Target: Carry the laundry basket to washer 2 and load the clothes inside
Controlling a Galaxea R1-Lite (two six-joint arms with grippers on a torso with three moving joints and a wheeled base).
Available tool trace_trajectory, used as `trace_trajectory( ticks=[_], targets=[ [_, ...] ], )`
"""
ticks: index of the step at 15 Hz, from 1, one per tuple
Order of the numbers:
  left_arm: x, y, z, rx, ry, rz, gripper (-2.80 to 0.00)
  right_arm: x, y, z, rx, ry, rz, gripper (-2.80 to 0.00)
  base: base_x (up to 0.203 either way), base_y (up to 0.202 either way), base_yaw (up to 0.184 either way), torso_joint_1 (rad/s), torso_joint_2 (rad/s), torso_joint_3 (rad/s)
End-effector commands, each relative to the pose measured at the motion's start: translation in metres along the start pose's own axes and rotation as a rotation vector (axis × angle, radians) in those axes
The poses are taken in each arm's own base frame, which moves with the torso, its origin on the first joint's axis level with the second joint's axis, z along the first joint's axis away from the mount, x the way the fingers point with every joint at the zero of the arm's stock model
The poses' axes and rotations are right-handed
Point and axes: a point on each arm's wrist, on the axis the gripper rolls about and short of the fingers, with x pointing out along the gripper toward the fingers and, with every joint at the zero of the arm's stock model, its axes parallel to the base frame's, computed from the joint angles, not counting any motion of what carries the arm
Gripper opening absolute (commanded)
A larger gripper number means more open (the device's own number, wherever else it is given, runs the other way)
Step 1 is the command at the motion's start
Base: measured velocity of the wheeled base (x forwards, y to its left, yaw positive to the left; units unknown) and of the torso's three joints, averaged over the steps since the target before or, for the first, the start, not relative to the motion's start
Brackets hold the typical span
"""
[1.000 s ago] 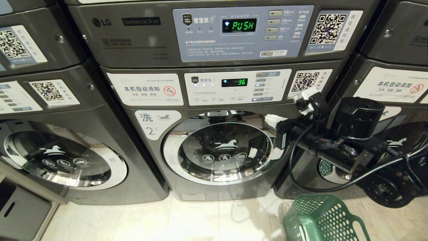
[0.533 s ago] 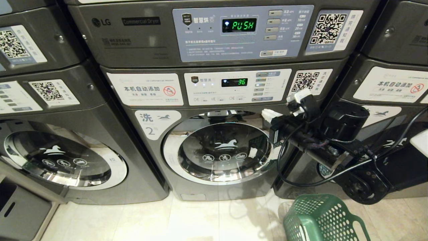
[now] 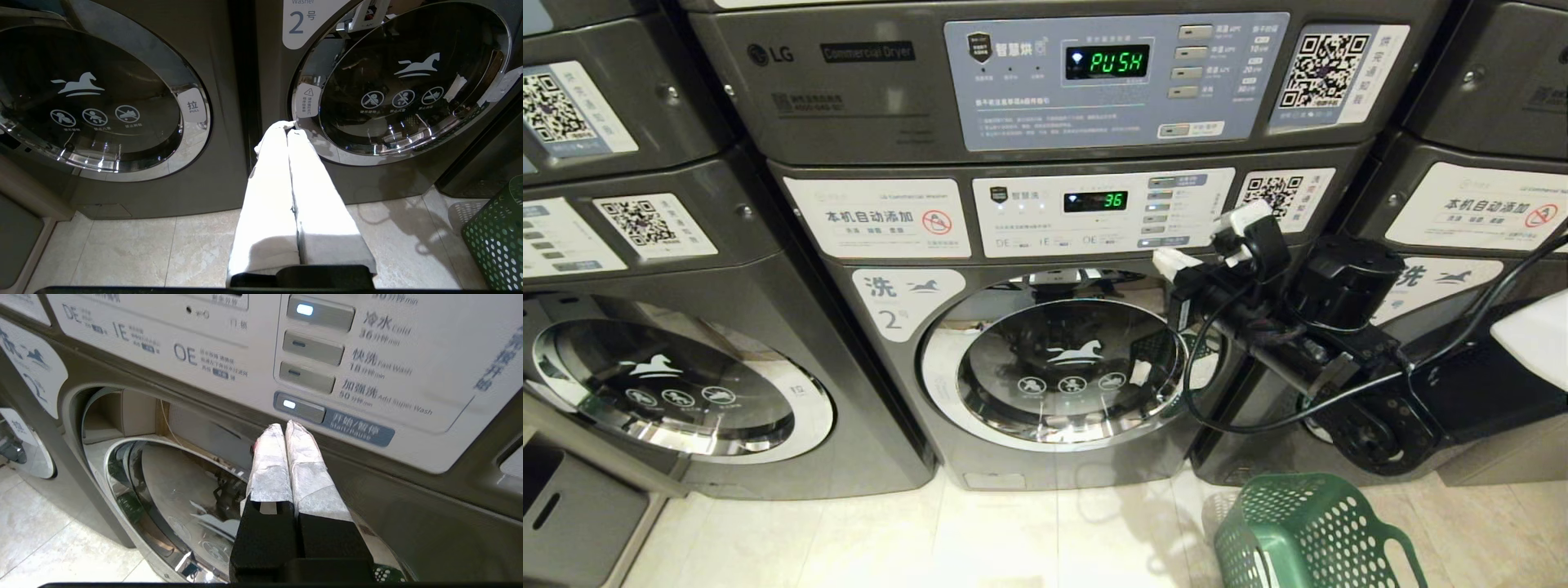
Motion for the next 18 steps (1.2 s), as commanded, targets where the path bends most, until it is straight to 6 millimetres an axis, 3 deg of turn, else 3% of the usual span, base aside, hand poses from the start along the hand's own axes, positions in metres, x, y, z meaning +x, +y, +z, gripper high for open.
trace_trajectory(
  ticks=[1,9,18],
  targets=[
    [0.002,-0.001,-0.011,0.0,0.04,-0.001,-2.8,0.007,0.0,0.0,-0.003,-0.019,-0.003,-2.8,0.0,0.0,0.0,0.0,0.0,0.0],
    [0.002,-0.001,-0.011,0.0,0.04,-0.002,-2.8,0.021,-0.001,-0.007,-0.01,-0.03,-0.008,-2.8,0.0,0.0,0.0,0.0,0.0,0.0],
    [0.002,-0.001,-0.011,0.0,0.04,-0.001,-2.8,0.023,-0.013,-0.008,-0.017,-0.025,-0.036,-2.8,0.0,0.0,0.0,0.0,0.0,0.0]
  ],
)
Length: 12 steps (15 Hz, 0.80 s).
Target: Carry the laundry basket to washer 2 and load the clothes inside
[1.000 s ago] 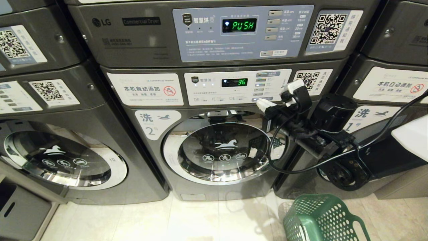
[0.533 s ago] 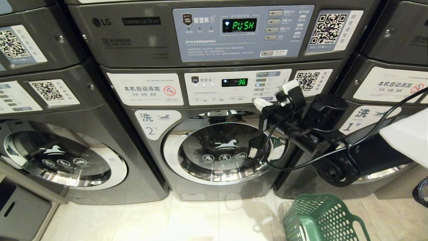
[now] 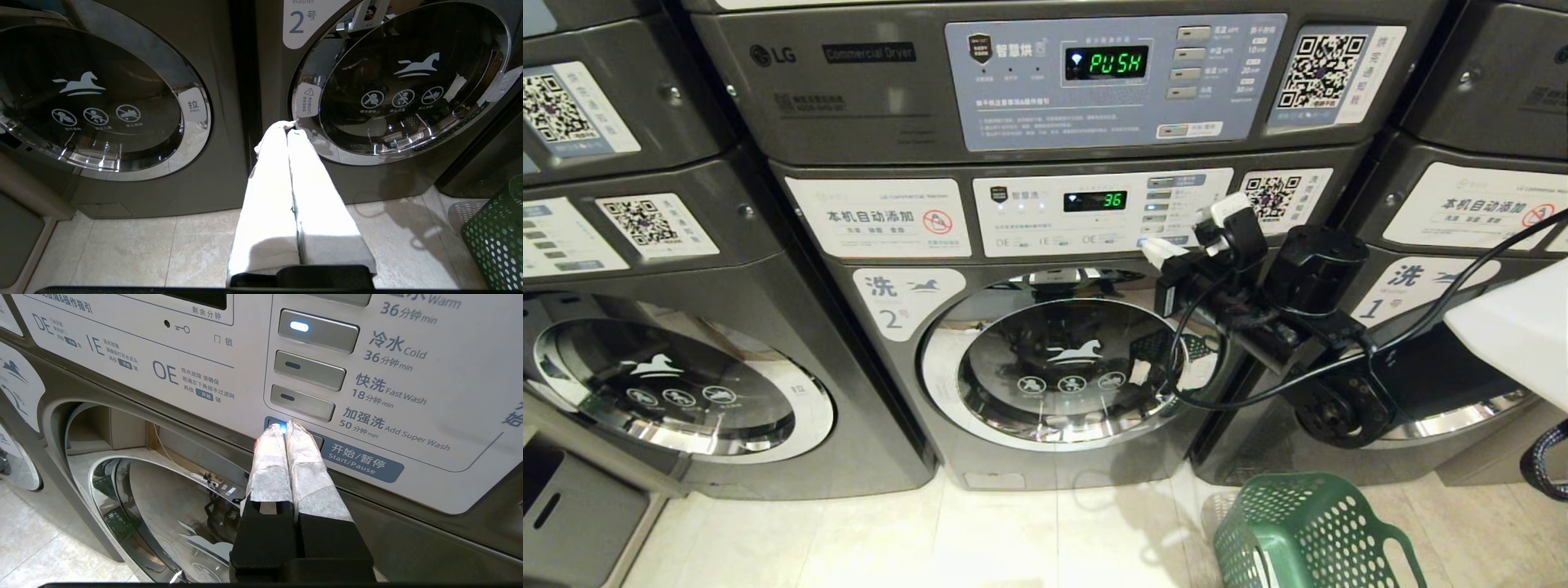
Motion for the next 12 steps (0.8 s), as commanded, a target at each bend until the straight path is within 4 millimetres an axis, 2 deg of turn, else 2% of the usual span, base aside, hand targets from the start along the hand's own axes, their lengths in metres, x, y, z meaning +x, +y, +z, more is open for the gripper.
trace_trajectory(
  ticks=[1,8,12],
  targets=[
    [0.002,-0.001,-0.011,0.0,0.04,-0.001,-2.8,-0.003,-0.005,0.0,-0.005,0.0,-0.014,-2.8,0.0,0.0,0.0,0.0,0.0,0.0],
    [0.002,-0.001,-0.011,0.0,0.04,-0.002,-2.8,-0.012,-0.011,0.005,-0.007,0.009,-0.028,-2.8,0.0,0.0,0.0,0.0,0.0,0.0],
    [0.002,-0.001,-0.011,0.0,0.04,-0.001,-2.8,-0.017,-0.006,0.009,-0.003,0.006,-0.007,-2.8,0.0,0.0,0.0,0.0,0.0,0.0]
  ],
)
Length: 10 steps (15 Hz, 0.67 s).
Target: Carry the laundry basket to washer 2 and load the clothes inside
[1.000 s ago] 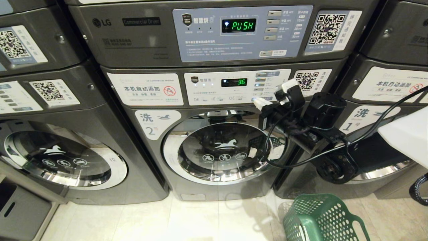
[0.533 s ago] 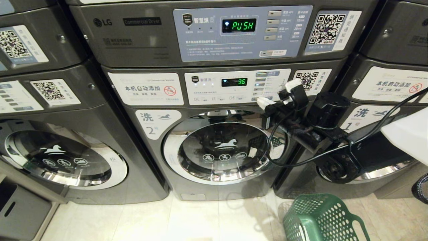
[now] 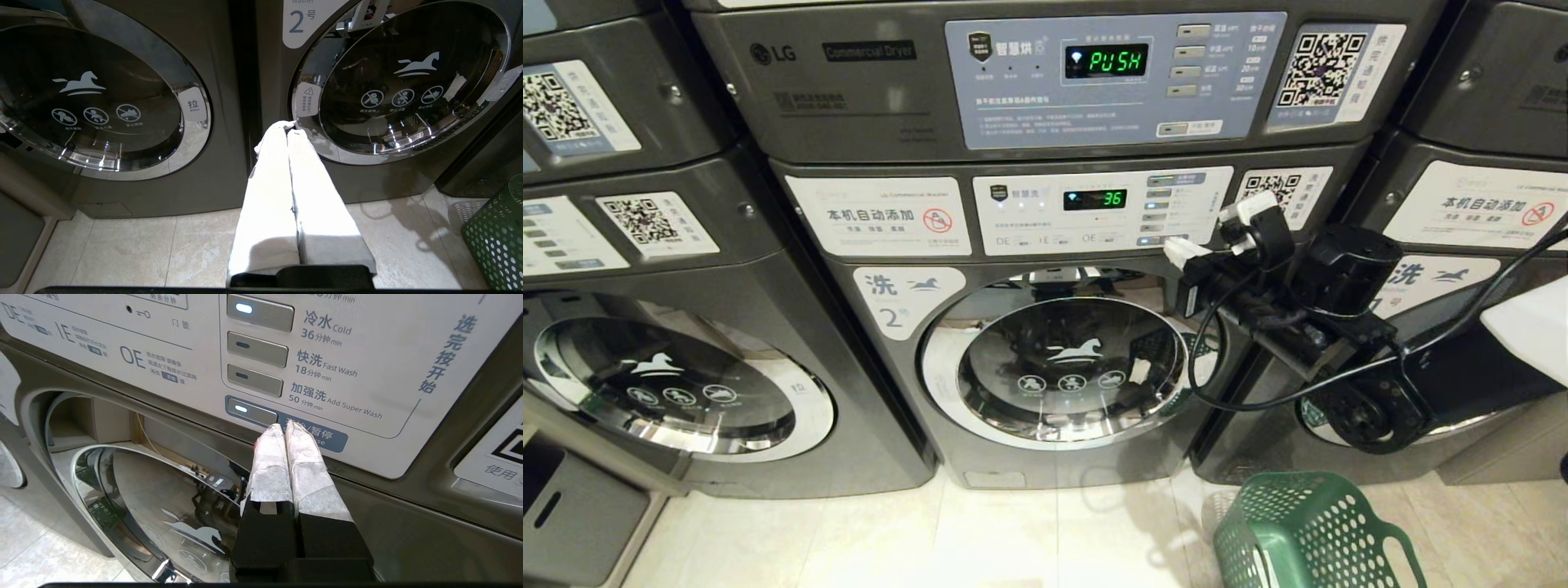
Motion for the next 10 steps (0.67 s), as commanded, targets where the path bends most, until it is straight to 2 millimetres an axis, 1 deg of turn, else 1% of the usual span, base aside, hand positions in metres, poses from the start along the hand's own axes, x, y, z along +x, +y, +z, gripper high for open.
trace_trajectory(
  ticks=[1,3,5,6,7,10],
  targets=[
    [0.002,-0.001,-0.011,0.0,0.04,-0.001,-2.8,-0.002,0.006,0.007,0.001,-0.02,0.018,-2.8,0.0,0.0,0.0,0.0,0.0,0.0],
    [0.002,-0.001,-0.011,0.0,0.04,-0.001,-2.8,-0.003,0.012,0.007,0.004,-0.016,0.031,-2.8,0.0,0.0,0.0,0.0,0.0,0.0],
    [0.002,-0.001,-0.011,0.0,0.04,-0.001,-2.8,-0.013,0.015,0.004,0.007,0.014,0.044,-2.8,0.0,0.0,0.0,0.0,0.0,0.0],
    [0.002,-0.001,-0.011,0.0,0.04,-0.002,-2.8,-0.022,0.016,0.005,0.009,0.035,0.051,-2.8,0.0,0.0,0.0,0.0,0.0,0.0],
    [0.002,-0.001,-0.011,0.0,0.04,-0.001,-2.8,-0.034,0.016,0.011,0.012,0.052,0.056,-2.8,0.0,0.0,0.0,0.0,0.0,0.0],
    [0.002,-0.001,-0.011,0.0,0.04,-0.002,-2.8,-0.078,0.013,0.034,0.027,0.136,0.065,-2.8,0.0,0.0,0.0,0.0,0.0,0.0]
  ],
)
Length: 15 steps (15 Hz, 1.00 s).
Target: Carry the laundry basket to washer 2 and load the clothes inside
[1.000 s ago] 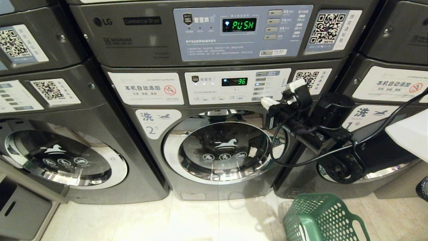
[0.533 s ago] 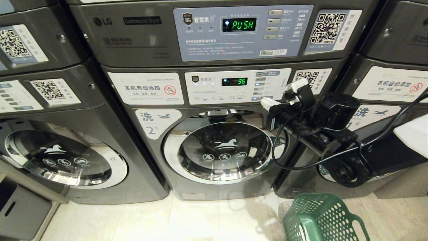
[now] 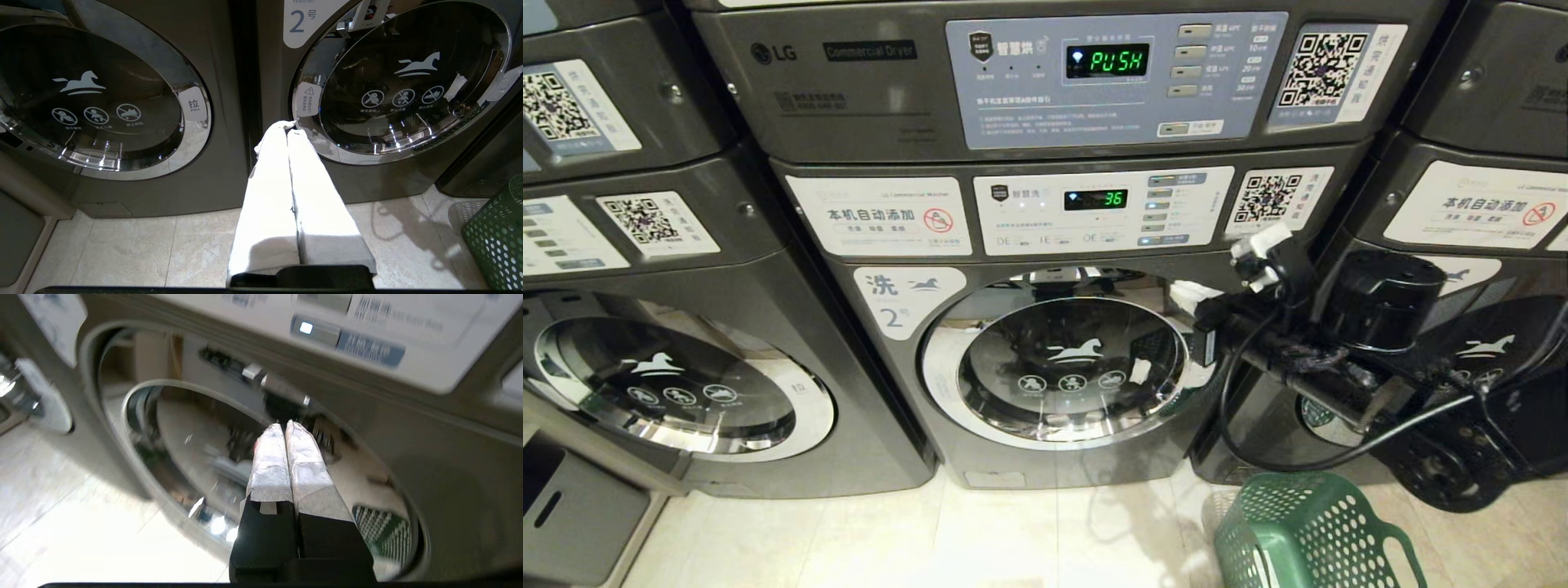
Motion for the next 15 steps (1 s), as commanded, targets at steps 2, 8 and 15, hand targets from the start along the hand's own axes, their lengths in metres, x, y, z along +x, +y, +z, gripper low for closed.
trace_trajectory(
  ticks=[2,8,15],
  targets=[
    [0.002,-0.001,-0.011,0.0,0.04,-0.001,-2.8,-0.069,-0.008,0.029,0.019,0.021,-0.055,-2.8,0.0,0.0,0.0,0.0,0.0,0.0],
    [0.002,-0.001,-0.011,0.0,0.04,-0.002,-2.8,-0.224,-0.018,0.026,0.074,0.154,-0.226,-2.8,0.0,0.0,0.0,0.0,0.0,0.0],
    [0.002,0.0,-0.011,0.0,0.039,-0.001,-2.8,-0.341,0.045,-0.051,0.127,0.201,-0.259,-2.8,0.0,0.0,0.0,0.0,0.0,0.0]
  ],
)
